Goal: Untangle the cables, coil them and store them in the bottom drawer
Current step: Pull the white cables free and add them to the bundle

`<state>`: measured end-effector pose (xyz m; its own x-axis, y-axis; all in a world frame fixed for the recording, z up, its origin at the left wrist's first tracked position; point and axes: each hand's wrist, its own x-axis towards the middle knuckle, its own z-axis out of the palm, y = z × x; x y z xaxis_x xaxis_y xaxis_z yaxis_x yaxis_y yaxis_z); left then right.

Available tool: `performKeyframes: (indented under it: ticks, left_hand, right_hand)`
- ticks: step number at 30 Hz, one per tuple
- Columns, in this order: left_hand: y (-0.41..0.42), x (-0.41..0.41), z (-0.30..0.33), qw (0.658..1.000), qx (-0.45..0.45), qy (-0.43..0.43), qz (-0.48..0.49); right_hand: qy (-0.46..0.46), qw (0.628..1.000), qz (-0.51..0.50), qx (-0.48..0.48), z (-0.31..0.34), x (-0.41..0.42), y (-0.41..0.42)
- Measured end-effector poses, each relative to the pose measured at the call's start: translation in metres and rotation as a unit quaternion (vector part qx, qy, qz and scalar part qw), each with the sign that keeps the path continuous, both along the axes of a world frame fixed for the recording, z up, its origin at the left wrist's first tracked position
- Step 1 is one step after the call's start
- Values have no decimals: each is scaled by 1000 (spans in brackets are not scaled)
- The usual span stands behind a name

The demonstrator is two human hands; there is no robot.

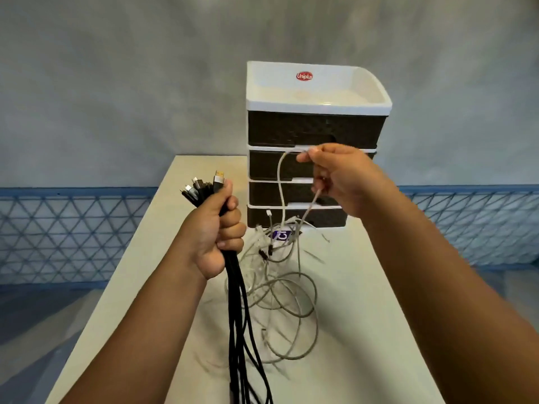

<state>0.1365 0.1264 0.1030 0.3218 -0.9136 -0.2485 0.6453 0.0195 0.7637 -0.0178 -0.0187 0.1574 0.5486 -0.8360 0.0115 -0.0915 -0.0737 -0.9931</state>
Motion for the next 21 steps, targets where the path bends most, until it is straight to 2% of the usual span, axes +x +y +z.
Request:
performKeyframes:
  ticks: [5, 11, 14, 17, 19, 21]
  left_hand:
    - [-2, -3, 0, 1000, 10, -5, 24]
    - [-4, -7, -1, 999, 16, -7, 38]
    - [-7, -10, -1, 999, 22, -11, 40]
    - [-10, -15, -1, 999, 26, -15, 39]
    - [-11, -18, 0, 999, 29, -17, 37]
    - [-10, -20, -1, 999, 34, -20, 38]
  right_hand:
    - [-130, 985, 94, -68, 46, -6, -12]
    - [-229, 960, 157, -27, 32, -17, -17]
    - [-287, 936, 176, -106, 50, -19, -10]
    - [-343, 908, 142, -193, 75, -23, -11]
    - [-301, 924, 98, -213, 78, -20, -17]
    - [-146, 963, 54, -221, 66, -14, -20]
